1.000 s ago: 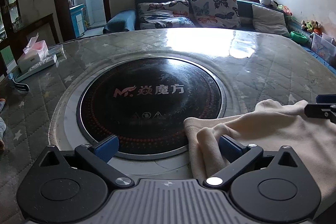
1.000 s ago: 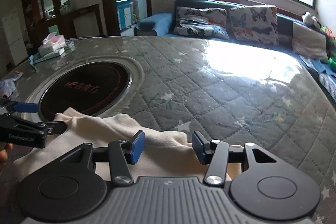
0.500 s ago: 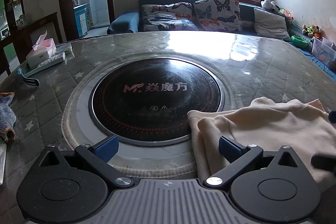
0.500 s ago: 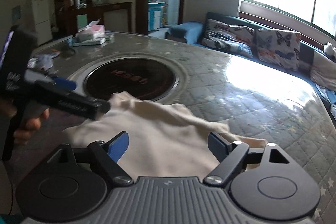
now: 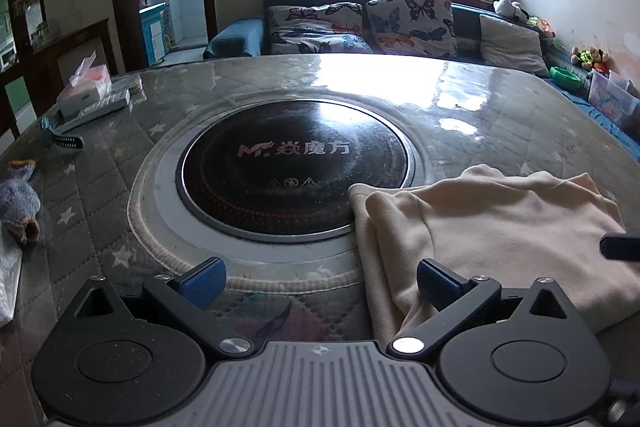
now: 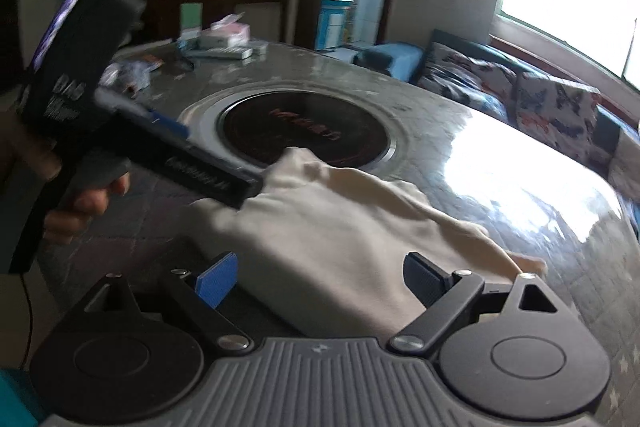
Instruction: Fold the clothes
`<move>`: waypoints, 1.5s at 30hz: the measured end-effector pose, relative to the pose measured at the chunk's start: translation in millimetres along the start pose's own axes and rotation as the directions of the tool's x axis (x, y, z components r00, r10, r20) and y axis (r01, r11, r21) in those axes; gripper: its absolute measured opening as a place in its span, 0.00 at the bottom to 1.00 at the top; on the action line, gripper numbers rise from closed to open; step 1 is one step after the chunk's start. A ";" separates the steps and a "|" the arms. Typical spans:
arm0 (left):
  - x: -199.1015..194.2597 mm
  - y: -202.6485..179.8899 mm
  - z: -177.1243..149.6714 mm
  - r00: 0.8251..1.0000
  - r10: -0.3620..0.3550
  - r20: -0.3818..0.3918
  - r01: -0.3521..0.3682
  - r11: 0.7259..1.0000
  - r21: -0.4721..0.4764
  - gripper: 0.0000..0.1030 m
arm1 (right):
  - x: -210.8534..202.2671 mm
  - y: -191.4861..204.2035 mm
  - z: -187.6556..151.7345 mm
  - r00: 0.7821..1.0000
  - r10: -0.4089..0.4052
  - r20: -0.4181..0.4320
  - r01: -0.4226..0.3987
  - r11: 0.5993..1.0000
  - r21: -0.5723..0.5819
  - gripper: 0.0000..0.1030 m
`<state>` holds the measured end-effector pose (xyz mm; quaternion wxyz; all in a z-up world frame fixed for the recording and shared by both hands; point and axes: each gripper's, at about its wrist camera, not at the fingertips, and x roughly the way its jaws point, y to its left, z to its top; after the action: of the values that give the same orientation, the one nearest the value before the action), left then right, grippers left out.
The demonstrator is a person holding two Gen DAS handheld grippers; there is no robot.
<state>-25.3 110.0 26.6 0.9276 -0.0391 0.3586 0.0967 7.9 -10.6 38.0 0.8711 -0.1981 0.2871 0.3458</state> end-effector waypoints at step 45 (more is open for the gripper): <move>8.9 42.7 7.1 0.986 -0.146 -0.087 0.106 0.929 -0.354 1.00 | 40.8 76.7 15.9 0.997 0.074 -0.015 -0.075 0.942 -0.326 0.43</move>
<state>-23.1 154.1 25.7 0.8889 -0.2306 0.3839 0.0965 -17.0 70.3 12.8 0.8121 -0.3293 0.2343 0.4209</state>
